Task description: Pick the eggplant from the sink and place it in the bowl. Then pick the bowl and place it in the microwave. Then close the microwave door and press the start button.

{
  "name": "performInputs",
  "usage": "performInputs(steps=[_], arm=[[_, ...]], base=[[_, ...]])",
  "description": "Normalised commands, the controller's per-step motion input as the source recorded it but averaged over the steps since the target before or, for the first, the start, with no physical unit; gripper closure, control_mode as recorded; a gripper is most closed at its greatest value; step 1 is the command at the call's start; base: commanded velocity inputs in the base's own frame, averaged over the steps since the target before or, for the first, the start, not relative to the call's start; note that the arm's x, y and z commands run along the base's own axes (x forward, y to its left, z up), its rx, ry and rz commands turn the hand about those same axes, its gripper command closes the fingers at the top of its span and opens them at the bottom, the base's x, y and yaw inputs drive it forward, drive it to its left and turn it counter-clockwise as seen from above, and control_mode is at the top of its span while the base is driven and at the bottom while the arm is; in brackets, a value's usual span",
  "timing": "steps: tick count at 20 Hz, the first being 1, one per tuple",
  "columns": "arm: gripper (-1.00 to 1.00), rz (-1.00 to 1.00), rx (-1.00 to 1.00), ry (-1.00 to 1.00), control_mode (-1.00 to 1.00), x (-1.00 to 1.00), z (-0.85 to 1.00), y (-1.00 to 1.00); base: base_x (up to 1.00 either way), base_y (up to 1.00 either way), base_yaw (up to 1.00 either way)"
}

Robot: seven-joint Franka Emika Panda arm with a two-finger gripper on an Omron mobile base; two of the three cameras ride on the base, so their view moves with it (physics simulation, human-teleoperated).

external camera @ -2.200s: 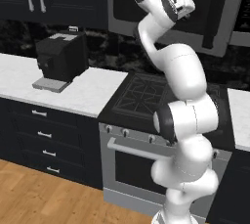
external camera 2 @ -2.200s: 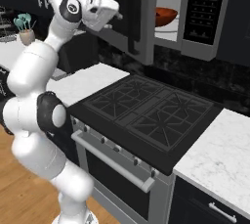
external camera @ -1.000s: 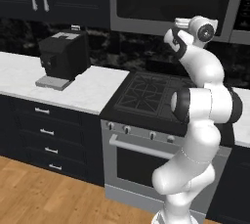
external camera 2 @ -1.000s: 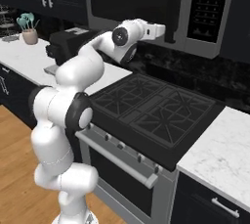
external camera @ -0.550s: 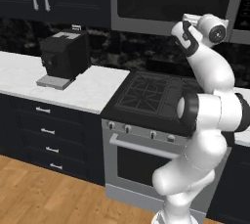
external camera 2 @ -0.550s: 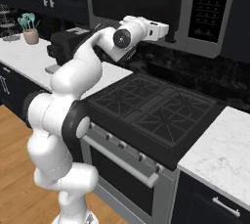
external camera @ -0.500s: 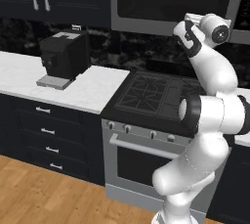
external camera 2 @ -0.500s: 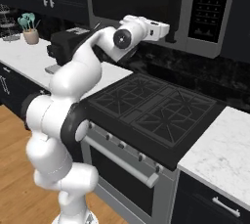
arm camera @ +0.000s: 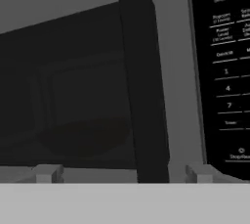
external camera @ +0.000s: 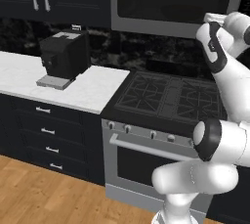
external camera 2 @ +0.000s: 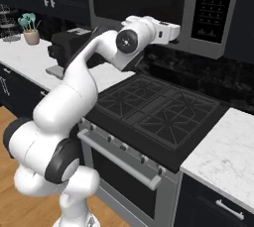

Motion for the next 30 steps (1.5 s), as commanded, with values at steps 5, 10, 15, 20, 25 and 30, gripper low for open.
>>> performInputs(steps=[5, 10, 15, 20, 25, 30], arm=[[1.00, 0.00, 0.00, 0.26, -1.00, -0.61, 0.26, 0.13], [1.00, -0.01, 0.00, 0.09, -1.00, -0.55, 0.05, 0.00], [1.00, -0.08, 0.00, -0.03, -1.00, -0.68, -0.04, 0.00], [1.00, -0.11, -0.03, -0.01, -1.00, -0.63, 0.00, 0.00], [1.00, -0.13, 0.00, 0.01, -1.00, -0.50, 0.00, -0.05], [1.00, -0.07, 0.00, -0.01, -1.00, -0.02, 0.00, -0.12]], base=[[0.00, 0.00, 0.00], [0.00, 0.00, 0.00], [0.00, 0.00, 0.00], [0.00, 0.00, 0.00], [0.00, 0.00, 0.00], [0.00, 0.00, 0.00]])
